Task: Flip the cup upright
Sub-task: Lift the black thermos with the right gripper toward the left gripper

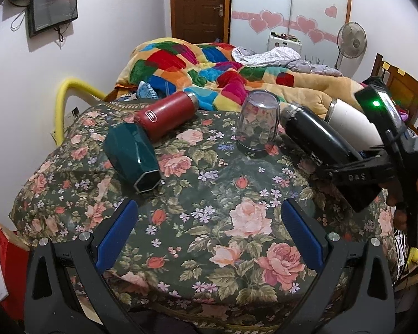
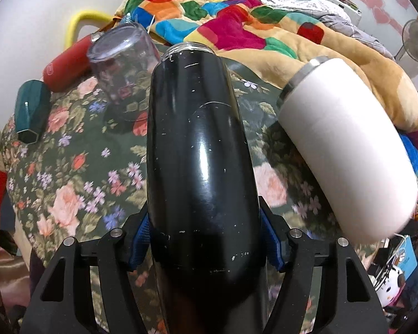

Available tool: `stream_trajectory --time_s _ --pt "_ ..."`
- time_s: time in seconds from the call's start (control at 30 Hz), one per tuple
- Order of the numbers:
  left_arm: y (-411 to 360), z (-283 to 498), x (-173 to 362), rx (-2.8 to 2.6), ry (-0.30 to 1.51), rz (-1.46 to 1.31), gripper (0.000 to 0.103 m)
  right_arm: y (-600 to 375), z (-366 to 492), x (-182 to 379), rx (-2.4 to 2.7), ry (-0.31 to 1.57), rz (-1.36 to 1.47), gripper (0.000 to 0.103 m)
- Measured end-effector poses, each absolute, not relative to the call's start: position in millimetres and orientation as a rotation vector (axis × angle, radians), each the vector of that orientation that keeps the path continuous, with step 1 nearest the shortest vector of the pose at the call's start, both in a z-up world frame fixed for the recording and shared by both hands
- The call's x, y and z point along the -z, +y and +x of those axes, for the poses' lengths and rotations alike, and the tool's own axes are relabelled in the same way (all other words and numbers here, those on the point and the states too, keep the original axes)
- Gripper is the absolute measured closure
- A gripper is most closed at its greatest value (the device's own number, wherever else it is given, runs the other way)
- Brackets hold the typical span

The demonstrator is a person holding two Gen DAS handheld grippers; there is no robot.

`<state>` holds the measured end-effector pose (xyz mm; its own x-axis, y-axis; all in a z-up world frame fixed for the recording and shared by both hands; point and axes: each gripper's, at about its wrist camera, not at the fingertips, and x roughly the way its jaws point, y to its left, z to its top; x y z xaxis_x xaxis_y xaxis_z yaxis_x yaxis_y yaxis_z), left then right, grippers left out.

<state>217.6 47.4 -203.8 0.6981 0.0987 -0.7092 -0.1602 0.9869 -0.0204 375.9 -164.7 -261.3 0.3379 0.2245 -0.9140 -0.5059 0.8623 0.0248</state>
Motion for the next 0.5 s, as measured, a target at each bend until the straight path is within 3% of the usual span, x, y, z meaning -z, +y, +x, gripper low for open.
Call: stream_trajectory --time_s 0.5 --pt "53.0 171.5 162.9 -0.149 0.675 -0.091 0.000 -154.3 317.2 178.8 -0.534 0.926 -0.285 0.039"
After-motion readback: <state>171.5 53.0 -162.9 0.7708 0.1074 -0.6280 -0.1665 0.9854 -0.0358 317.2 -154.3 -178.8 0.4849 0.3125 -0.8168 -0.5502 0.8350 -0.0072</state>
